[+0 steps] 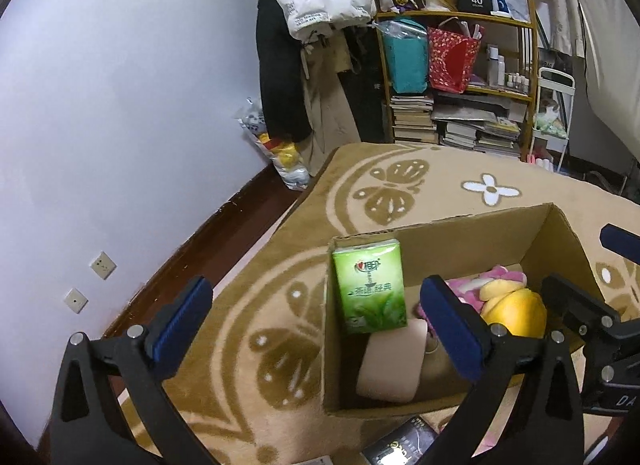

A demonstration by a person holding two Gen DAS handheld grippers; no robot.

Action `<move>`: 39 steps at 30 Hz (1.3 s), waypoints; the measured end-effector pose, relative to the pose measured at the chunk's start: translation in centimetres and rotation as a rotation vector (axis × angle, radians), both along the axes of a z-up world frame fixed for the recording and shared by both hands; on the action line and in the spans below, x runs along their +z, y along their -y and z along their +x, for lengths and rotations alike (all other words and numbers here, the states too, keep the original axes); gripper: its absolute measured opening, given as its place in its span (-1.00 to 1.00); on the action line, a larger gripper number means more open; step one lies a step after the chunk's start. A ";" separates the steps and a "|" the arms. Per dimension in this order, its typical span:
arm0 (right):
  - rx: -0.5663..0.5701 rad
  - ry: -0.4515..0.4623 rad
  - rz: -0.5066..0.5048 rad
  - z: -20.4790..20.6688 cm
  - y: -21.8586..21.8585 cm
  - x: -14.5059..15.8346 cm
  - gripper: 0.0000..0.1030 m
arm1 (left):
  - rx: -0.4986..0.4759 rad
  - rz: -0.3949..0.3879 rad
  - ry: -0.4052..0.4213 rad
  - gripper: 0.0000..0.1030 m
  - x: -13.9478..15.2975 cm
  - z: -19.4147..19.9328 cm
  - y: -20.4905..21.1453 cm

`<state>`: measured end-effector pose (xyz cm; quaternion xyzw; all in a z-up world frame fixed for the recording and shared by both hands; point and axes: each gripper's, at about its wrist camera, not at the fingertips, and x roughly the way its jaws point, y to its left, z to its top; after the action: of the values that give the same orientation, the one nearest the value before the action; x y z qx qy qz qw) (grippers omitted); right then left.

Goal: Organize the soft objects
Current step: 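Open both tools to release the tissue pack and yellow plush into the box, then withdraw both tools back toward the remaining items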

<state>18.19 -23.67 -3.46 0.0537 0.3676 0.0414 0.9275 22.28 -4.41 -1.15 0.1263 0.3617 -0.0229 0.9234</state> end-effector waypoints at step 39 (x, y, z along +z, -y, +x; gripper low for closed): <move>0.020 -0.106 0.096 -10.3 -3.6 -0.4 1.00 | 0.113 -0.111 -0.328 0.99 -2.1 -10.5 -8.0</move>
<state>7.86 -20.04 -3.85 0.0966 0.4142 0.0655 0.9027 11.79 3.55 -3.27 0.0492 0.5121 -0.0113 0.8574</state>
